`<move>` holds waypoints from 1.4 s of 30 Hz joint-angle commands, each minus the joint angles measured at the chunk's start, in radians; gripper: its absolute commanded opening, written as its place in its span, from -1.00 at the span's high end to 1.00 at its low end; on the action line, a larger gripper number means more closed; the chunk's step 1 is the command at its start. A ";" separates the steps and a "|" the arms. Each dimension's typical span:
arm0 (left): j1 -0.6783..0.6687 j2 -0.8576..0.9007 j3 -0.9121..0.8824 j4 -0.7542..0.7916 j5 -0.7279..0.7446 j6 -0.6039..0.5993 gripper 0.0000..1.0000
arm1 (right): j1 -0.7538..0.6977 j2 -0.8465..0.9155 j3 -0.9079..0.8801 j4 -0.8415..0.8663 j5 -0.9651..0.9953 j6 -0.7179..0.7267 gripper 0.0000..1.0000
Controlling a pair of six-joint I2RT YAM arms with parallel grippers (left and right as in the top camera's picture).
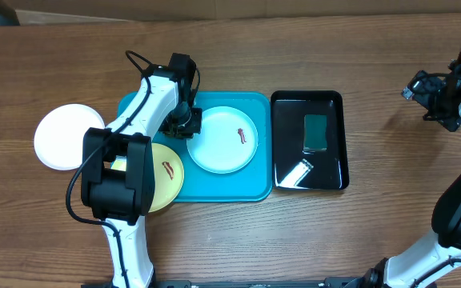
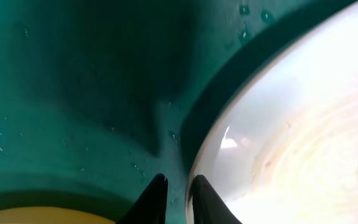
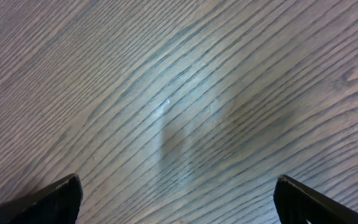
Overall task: Clean dirty plates on tray and stack at the side
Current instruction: 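Grip the light-blue plate's rim and slide it to the tray center, then reach the right gripper into the black basin toward the green sponge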
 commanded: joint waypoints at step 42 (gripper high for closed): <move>0.048 -0.005 -0.058 0.071 0.024 -0.150 0.90 | 0.215 -0.031 0.011 -0.245 -0.410 -0.165 -0.96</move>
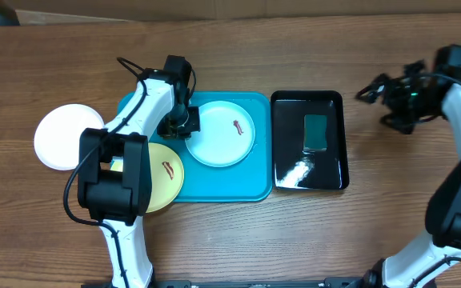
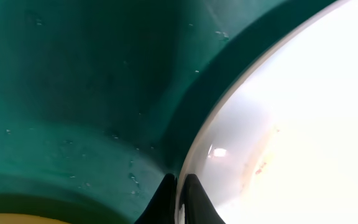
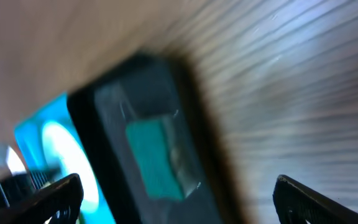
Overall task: Clean dirty plates on tray and stack at the side
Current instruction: 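Reach the right gripper into the black basin toward the green sponge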
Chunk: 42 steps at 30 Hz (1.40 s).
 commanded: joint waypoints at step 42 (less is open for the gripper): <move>0.011 0.003 -0.011 -0.006 -0.018 -0.024 0.81 | 0.459 -0.031 -0.247 0.294 0.541 0.034 -0.66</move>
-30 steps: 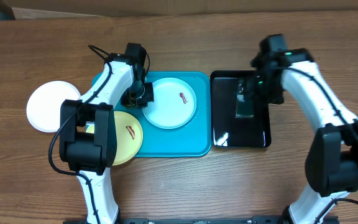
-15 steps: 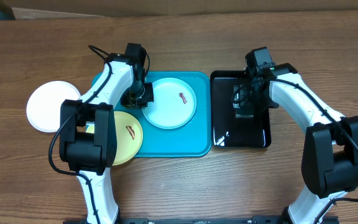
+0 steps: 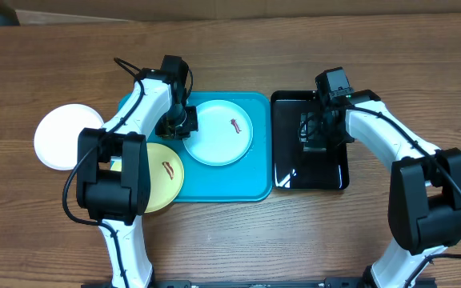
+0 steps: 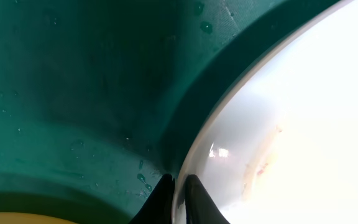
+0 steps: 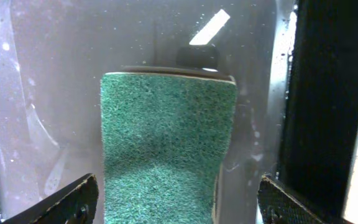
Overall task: Clean dirty plates on tray and stack at the side
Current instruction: 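Reach the right gripper into the black basin toward the green sponge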
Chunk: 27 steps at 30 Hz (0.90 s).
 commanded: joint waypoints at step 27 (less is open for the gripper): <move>0.004 0.003 -0.010 -0.003 -0.010 -0.020 0.78 | 0.006 -0.031 -0.056 0.102 -0.037 0.003 0.27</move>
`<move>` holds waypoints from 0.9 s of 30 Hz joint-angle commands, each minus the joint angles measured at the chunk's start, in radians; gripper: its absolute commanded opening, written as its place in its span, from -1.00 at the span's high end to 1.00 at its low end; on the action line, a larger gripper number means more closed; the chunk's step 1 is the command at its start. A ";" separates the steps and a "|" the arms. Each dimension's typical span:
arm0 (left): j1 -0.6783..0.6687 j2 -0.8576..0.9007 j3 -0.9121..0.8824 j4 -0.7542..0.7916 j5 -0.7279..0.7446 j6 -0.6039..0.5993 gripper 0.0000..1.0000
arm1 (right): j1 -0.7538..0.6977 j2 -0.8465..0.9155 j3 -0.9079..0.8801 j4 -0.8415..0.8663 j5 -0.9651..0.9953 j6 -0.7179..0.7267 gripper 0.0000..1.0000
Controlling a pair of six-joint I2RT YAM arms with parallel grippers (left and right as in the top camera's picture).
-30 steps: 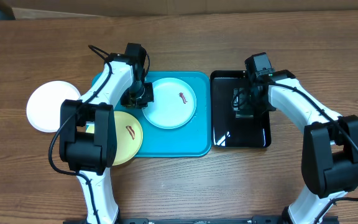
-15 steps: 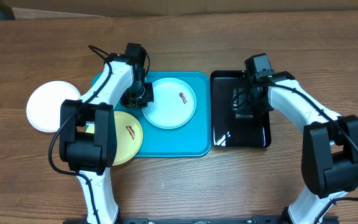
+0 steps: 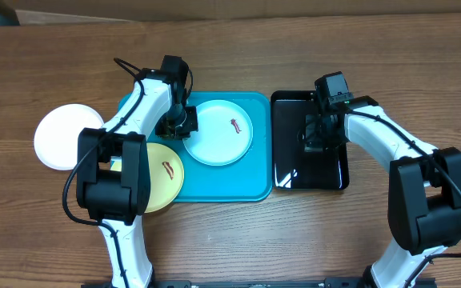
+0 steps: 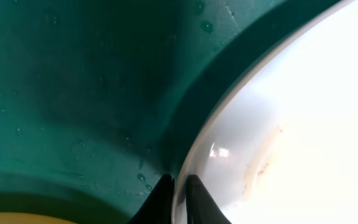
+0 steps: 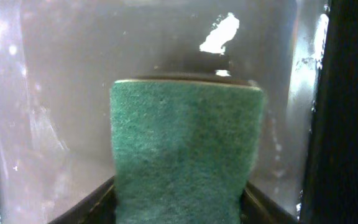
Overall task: Clean dirty plates on tray and stack at the side
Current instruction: 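Reach the right gripper into the black basin toward the green sponge, then grasp the green sponge with the right gripper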
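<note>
A white plate (image 3: pixel 221 134) with a red smear lies on the blue tray (image 3: pixel 256 180); a yellow plate (image 3: pixel 166 168) with a red smear sits at the tray's left. My left gripper (image 4: pixel 178 194) is shut on the white plate's left rim (image 4: pixel 216 130). In the black water tray (image 3: pixel 286 172) lies a green sponge (image 5: pixel 185 149); my right gripper (image 5: pixel 179 205) is down on it with both fingers pressed against its two sides. A clean white plate (image 3: pixel 61 134) rests on the table at far left.
The wooden table (image 3: pixel 238 232) surrounds both trays. The left arm (image 3: pixel 138 108) crosses the blue tray's left edge and partly covers the yellow plate. The black tray's raised wall (image 5: pixel 347 112) runs close beside the sponge.
My right gripper's fingers stood wide apart over the sponge and are now closed in against its sides. The left gripper keeps its hold on the white plate's rim.
At first my left gripper was at the white plate's rim, fingers slightly apart, and the right arm was out at the far right over bare wood. Then the left was shut on the rim and the right had moved toward the black tray, then open over the sponge, now gripping it.
</note>
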 commanded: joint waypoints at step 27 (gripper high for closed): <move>0.005 0.003 -0.009 0.019 -0.014 -0.020 0.81 | 0.173 -0.053 0.097 -0.130 0.221 0.039 0.93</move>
